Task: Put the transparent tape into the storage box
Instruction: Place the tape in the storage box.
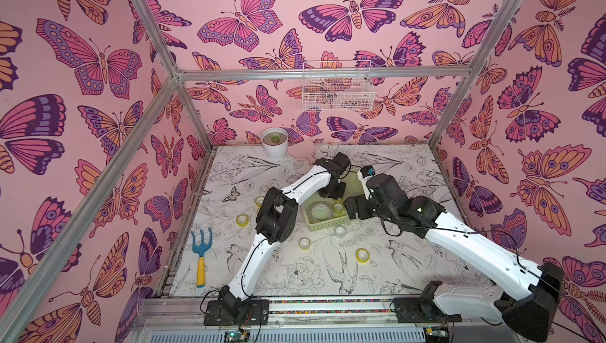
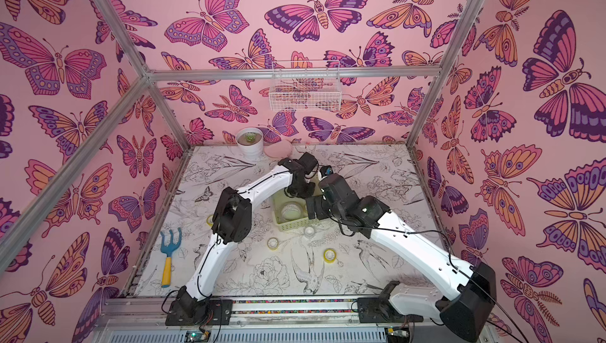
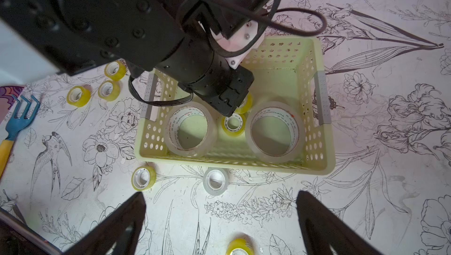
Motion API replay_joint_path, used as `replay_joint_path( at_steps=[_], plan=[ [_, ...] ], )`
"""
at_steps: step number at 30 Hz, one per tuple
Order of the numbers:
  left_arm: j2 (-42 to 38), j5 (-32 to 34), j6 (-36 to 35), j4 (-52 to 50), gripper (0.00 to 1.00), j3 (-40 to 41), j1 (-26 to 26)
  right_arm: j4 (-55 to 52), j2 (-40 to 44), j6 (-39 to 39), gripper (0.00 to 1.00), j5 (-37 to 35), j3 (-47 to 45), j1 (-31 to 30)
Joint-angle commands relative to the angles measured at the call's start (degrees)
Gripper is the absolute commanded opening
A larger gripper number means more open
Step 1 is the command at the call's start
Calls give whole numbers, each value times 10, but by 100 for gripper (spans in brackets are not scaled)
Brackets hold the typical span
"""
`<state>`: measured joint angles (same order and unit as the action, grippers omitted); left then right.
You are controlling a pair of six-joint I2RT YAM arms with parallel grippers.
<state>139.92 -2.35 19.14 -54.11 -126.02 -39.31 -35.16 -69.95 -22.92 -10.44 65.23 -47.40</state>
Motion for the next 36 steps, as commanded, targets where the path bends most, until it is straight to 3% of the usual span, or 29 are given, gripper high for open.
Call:
replay_joint_path(
  at_steps=[1, 15, 36],
  plan=[
    [23, 8, 2, -12, 12, -17, 3, -4, -4, -12, 99, 2, -3, -2],
    [29, -5, 1, -12, 13, -38, 3, -4, -11, -13, 99, 4, -2, -2],
    [40, 35, 6, -9, 13, -48, 30, -1, -24, -8, 99, 10, 4, -2]
  ],
)
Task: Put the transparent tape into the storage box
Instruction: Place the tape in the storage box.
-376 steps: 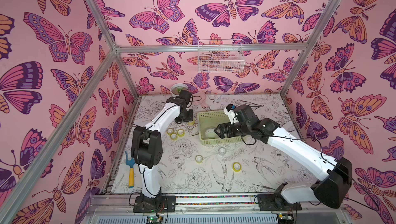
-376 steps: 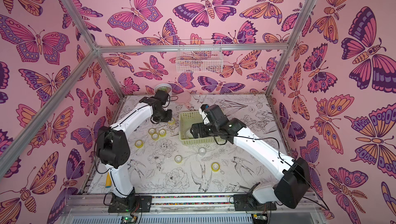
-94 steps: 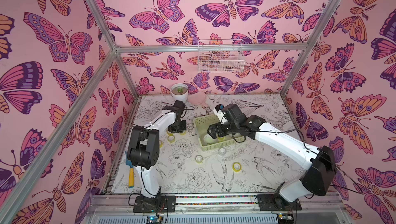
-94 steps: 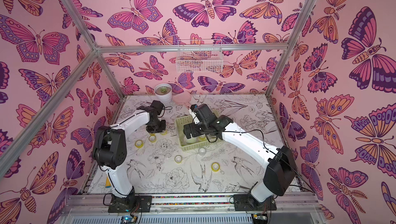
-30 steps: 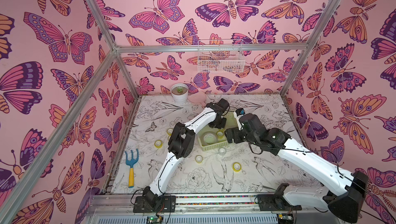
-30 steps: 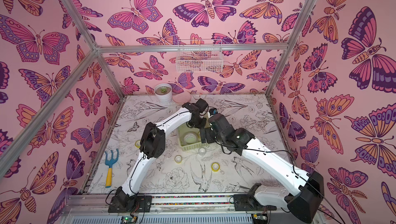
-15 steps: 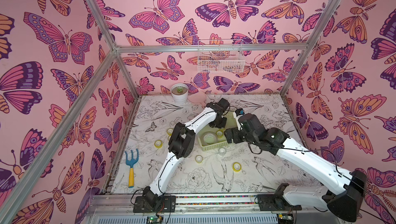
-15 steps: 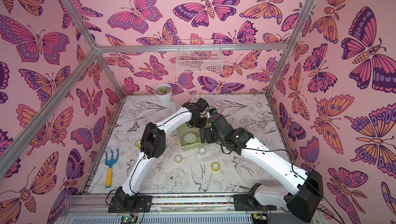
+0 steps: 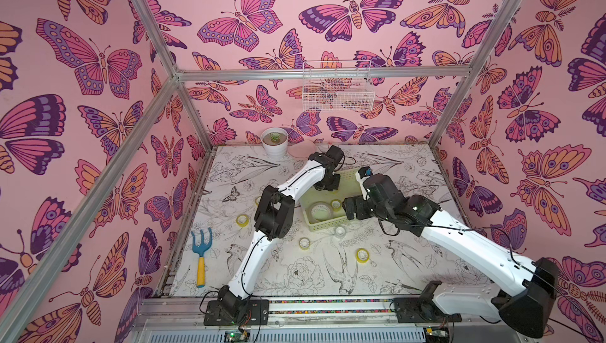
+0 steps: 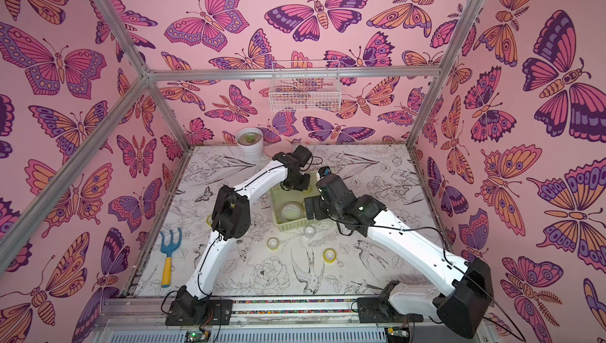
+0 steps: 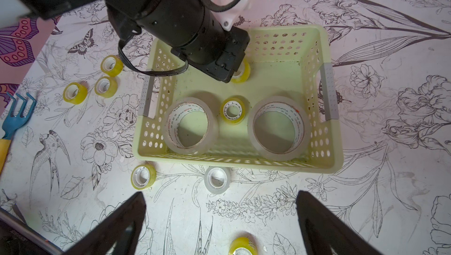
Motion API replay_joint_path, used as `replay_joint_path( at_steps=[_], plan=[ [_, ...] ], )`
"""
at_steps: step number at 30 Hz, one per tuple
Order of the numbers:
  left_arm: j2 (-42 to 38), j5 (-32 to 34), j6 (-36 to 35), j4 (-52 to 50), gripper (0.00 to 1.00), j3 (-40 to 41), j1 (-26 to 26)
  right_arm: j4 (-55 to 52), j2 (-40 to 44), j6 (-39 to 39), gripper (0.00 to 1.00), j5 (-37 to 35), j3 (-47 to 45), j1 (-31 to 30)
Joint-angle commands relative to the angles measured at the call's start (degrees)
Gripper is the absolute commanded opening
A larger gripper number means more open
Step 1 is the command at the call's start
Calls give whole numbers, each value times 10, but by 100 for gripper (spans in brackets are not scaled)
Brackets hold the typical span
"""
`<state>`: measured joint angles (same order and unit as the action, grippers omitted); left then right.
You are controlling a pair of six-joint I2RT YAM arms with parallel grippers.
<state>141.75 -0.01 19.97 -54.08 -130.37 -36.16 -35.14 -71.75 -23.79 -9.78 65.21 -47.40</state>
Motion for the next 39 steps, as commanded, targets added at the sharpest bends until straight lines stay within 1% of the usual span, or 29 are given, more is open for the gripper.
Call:
replay_joint_path(
  at_steps=[1, 11, 22, 26, 28, 32, 35, 39],
  plan=[
    [24, 13, -3, -9, 13, -1, -3, -2, -7, 2, 99, 4, 6, -2],
    [29, 1, -5, -10, 13, 22, -23, -1, -11, 2, 99, 9, 9, -2],
    [-1, -21, -2, -9, 14, 59, -48, 2, -6, -4, 99, 8, 2, -2],
    [0, -27, -1, -10, 20, 62, -48, 3, -6, -2, 99, 8, 2, -2],
    [-3, -27, -2, -9, 28, 61, -48, 3, -5, -1, 99, 7, 2, -2],
    [-19, -18, -3, -10, 39, 63, -46, 4, -5, -2, 99, 6, 2, -2],
    [-35, -13, -3, -13, 42, 64, -41, 7, -3, -2, 99, 4, 1, -2],
    [-68, -10, 3, -16, 50, 69, -26, 8, 0, 1, 99, 4, 2, -2]
  ],
)
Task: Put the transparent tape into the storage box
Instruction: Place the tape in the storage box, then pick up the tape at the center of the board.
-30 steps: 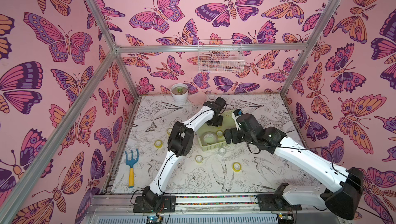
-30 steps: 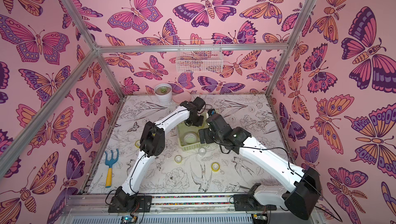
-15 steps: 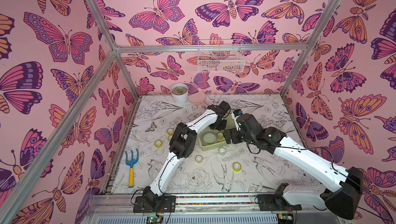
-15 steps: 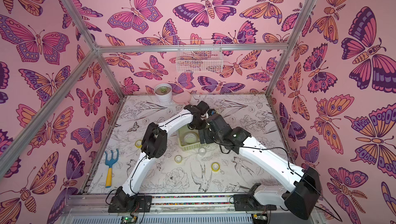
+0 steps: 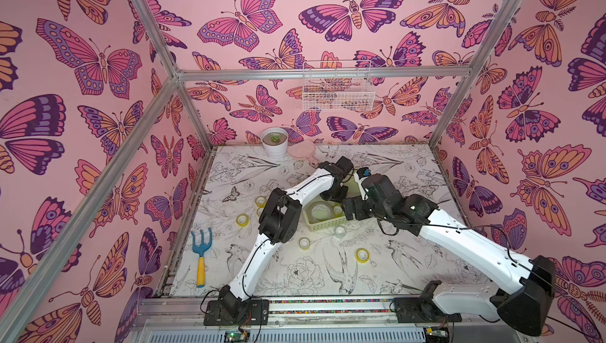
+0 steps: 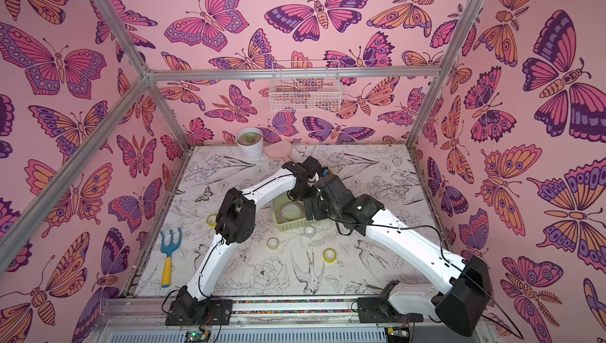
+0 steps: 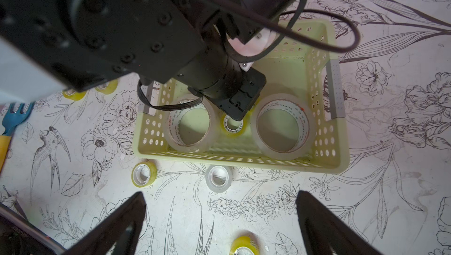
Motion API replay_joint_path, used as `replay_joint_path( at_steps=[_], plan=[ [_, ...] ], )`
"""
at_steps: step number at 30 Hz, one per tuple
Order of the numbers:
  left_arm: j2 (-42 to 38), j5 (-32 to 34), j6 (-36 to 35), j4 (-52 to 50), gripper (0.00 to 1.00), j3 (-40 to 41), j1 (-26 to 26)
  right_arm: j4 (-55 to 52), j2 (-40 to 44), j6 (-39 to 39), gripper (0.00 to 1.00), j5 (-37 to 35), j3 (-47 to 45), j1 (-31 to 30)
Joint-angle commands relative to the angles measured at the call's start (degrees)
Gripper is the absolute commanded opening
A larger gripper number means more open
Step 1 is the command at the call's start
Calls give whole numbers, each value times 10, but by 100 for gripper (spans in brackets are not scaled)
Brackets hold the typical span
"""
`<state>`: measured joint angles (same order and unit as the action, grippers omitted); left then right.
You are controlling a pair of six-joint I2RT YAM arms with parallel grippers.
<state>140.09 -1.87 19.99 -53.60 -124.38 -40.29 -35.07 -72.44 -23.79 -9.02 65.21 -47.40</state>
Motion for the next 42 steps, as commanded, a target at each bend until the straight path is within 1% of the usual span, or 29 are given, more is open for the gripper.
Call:
replay_joint_path(
  at_steps=[1, 4, 6, 8, 9, 12, 13, 15, 18, 19, 24, 29, 35, 37, 42],
  plan=[
    [-60, 8, 5, -21, 52, 12, 20, 8, 6, 2, 99, -3, 3, -2],
    [-92, 9, 12, -21, 57, 23, 35, 11, 2, 6, 99, 2, 6, -2],
    [-113, 12, 18, -21, 58, 33, 45, 16, -1, 9, 99, 8, 7, -2],
    [-137, 18, 26, -21, 65, 48, 57, 23, -5, 10, 99, 14, 8, -2],
    [-147, 19, 28, -22, 66, 55, 62, 27, -7, 11, 99, 18, 10, -2],
    [-183, 33, 37, -21, 76, 86, 79, 34, -16, 17, 99, 29, 16, -2],
    [-197, 42, 39, -20, 78, 99, 83, 38, -20, 18, 99, 34, 17, -2],
    [-224, 61, 43, -20, 92, 124, 92, 48, -28, 23, 99, 47, 21, -2],
    [-260, 78, 48, -19, 94, 161, 107, 55, -46, 29, 99, 69, 33, -2],
    [-272, 80, 53, -19, 99, 174, 112, 56, -54, 33, 99, 78, 39, -2],
    [-329, 91, 77, -16, 100, 236, 137, 64, -97, 51, 99, 123, 75, -4],
    [-392, 137, 130, -17, 100, 312, 165, 65, -140, 65, 99, 152, 114, -9],
    [-442, 133, 142, -16, 100, 395, 212, 66, -170, 74, 99, 173, 145, -19],
    [-451, 129, 143, -14, 97, 418, 225, 64, -195, 78, 99, 175, 155, -25],
    [-463, 128, 139, -4, 89, 473, 259, 66, -214, 90, 99, 186, 171, -37]
  ],
)
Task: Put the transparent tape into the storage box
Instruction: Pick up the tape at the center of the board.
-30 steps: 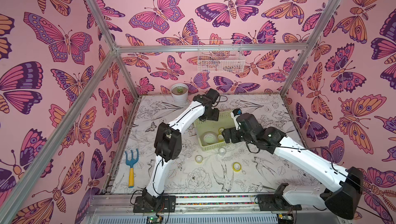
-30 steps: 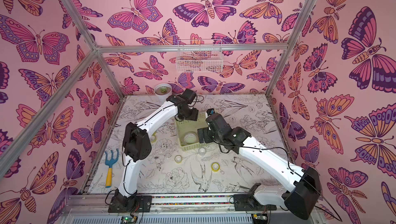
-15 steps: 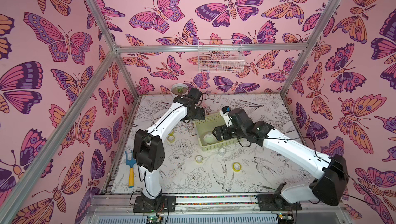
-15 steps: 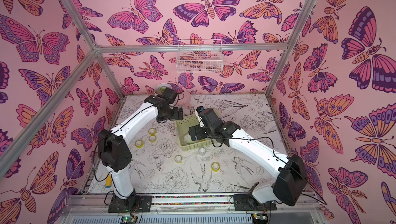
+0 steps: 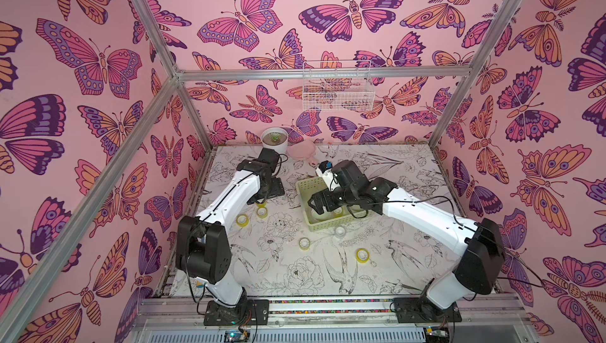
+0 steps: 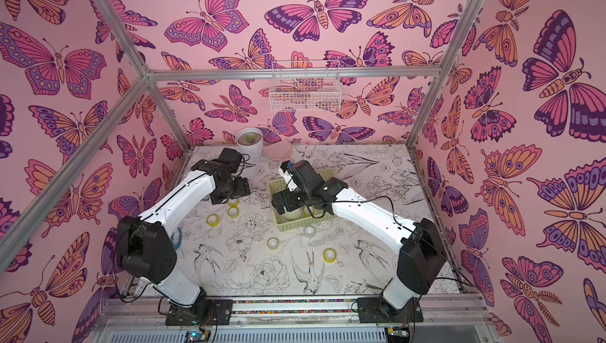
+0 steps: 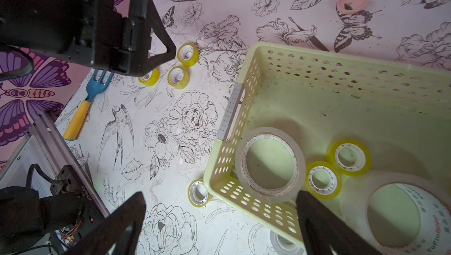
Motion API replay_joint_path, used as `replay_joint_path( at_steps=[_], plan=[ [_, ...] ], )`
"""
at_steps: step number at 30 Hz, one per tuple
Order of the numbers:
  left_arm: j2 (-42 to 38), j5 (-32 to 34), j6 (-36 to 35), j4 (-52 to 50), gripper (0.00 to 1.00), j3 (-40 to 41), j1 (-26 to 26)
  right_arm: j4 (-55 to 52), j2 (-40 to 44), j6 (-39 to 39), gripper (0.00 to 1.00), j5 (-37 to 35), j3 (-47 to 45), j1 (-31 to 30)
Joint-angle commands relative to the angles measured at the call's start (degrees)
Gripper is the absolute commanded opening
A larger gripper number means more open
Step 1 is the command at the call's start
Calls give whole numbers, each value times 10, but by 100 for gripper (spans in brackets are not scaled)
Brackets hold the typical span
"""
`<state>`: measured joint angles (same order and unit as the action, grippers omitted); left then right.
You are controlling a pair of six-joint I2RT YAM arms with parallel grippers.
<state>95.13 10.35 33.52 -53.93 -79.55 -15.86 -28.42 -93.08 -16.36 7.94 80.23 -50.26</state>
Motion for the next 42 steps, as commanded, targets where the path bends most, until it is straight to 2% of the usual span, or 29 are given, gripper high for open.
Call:
replay_joint_path(
  at_steps=[1, 7, 10, 13, 19, 23, 26, 35, 37, 42],
  plan=[
    [-15, 3, 4, 3, 87, 35, 23, 0, -11, 17, 99, 22, 24, -9],
    [-8, -10, -13, 35, 80, 77, 59, 7, -19, 18, 99, 31, 31, -12],
    [6, -17, -21, 48, 69, 89, 75, 2, -22, 17, 99, 32, 37, -13],
    [16, -24, -25, 68, 63, 102, 88, -1, -22, 17, 99, 30, 37, -14],
    [42, -41, -32, 92, 45, 101, 102, -3, -19, 16, 99, 23, 34, -14],
    [61, -54, -35, 105, 45, 97, 102, -6, -18, 16, 99, 20, 34, -14],
    [74, -68, -36, 112, 40, 96, 102, -7, -17, 15, 99, 16, 32, -14],
    [106, -79, -33, 114, 40, 100, 101, -8, -14, 15, 99, 7, 27, -14],
    [110, -78, -34, 116, 35, 100, 100, -7, -13, 16, 99, 6, 27, -14],
    [123, -79, -32, 125, 35, 103, 100, -8, -14, 17, 99, 5, 26, -14]
  ],
)
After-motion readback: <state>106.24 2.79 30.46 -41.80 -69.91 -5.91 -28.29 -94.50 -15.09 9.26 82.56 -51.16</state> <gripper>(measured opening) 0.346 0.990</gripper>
